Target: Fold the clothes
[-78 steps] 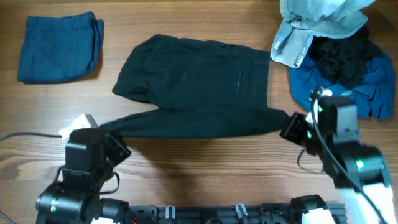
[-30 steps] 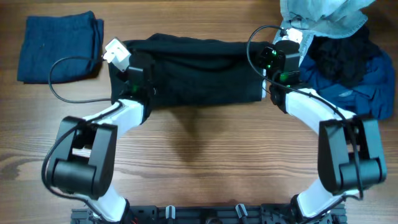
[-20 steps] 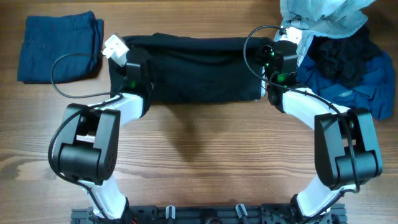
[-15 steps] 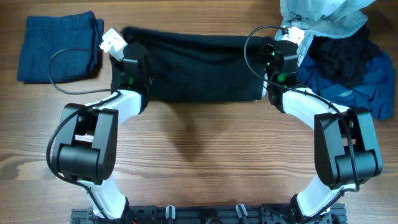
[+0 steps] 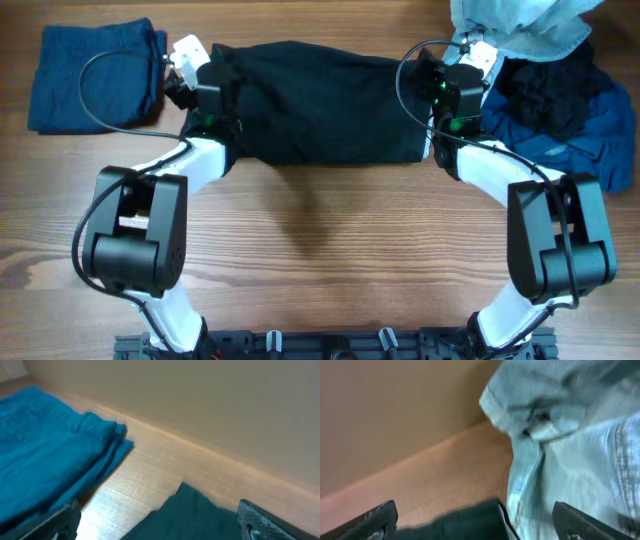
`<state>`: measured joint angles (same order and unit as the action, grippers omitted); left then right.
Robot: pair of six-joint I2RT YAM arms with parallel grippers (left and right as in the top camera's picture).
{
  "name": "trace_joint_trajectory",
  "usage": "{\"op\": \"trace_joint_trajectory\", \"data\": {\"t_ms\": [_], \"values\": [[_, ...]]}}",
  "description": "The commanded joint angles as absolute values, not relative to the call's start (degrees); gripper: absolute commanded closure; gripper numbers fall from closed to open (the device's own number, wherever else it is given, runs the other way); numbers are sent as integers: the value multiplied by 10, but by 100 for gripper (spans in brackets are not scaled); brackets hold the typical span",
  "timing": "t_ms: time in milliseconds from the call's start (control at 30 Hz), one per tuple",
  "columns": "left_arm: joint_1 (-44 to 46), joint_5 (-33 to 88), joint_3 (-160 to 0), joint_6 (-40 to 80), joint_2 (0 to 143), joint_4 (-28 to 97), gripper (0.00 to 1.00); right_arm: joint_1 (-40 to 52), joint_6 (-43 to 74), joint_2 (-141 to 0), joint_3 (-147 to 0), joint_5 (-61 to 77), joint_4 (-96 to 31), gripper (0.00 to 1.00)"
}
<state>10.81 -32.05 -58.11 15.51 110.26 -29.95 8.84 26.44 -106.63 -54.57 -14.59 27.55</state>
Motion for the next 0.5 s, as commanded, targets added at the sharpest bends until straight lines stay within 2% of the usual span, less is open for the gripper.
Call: {"op": "trace_joint_trajectory", "data": {"t_ms": [0, 100, 267, 300, 400, 433, 467], "values": [[126, -309, -586, 113, 1037, -188, 0, 84, 259, -1019, -557, -30, 176, 1], [130, -257, -586, 108, 984, -49, 0, 75, 256, -953, -564, 91, 71, 0], [119, -175, -586, 109, 962, 75, 0, 29, 241, -894, -564, 225, -29, 0], [115, -164, -586, 109, 966, 87, 3, 13, 237, -893, -564, 251, -44, 0], [106, -147, -586, 109, 976, 97, 26, -35, 195, -904, -564, 355, -76, 0], [103, -148, -586, 109, 979, 96, 55, -48, 162, -907, -564, 410, -83, 0], [100, -147, -586, 109, 981, 97, 69, -55, 149, -908, -564, 433, -91, 0]]}}
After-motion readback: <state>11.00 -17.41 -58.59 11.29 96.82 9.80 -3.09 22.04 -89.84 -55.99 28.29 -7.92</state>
